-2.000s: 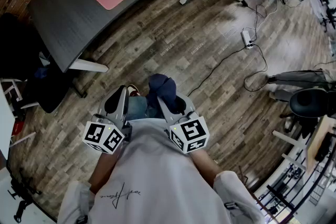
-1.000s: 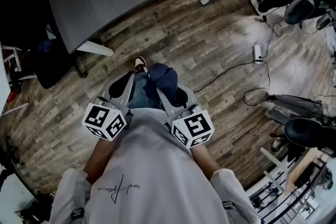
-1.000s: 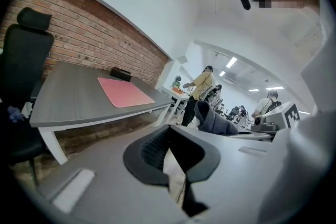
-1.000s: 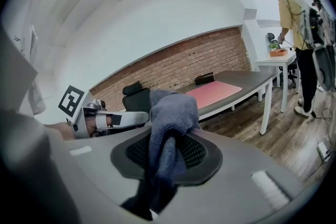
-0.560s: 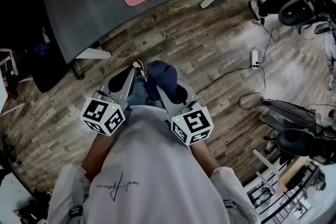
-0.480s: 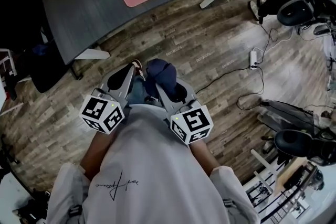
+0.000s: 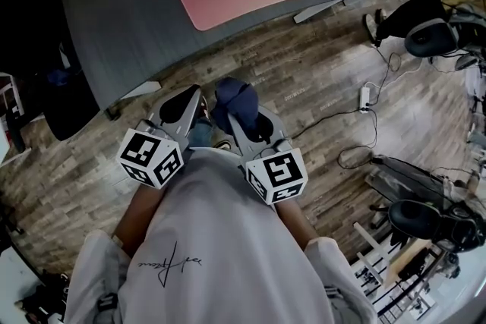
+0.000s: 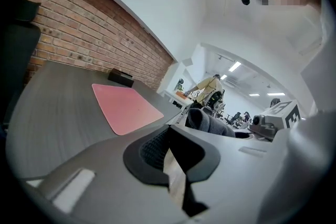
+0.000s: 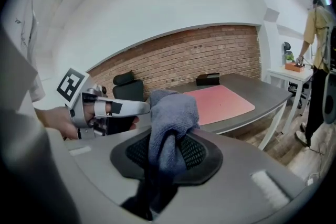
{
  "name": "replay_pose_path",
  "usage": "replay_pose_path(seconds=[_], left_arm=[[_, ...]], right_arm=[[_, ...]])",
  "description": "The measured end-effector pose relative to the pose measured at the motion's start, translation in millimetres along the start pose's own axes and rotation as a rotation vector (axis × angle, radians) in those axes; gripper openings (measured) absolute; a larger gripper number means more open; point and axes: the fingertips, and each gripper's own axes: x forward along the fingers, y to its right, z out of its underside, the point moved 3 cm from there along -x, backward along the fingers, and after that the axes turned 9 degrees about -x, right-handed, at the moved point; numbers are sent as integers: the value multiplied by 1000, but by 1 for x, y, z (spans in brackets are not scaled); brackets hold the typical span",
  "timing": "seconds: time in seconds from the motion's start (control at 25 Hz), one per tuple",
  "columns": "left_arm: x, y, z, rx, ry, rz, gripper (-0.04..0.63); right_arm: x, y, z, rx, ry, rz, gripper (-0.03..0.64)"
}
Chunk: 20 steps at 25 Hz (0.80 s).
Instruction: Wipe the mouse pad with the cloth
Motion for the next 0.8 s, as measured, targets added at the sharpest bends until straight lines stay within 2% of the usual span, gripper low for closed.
replay_pose_path(seconds=[0.32, 0.56, 0.8], left_arm=[[16, -30, -38, 10, 14, 19, 6], [10, -57, -47, -27, 20, -2, 6], [8, -62, -52, -36, 25, -8, 6]], right_arm=[[47, 2, -29, -45, -14, -31, 101], [68, 1, -35, -46, -34, -28, 101], [73, 3, -40, -55, -42, -58, 101]])
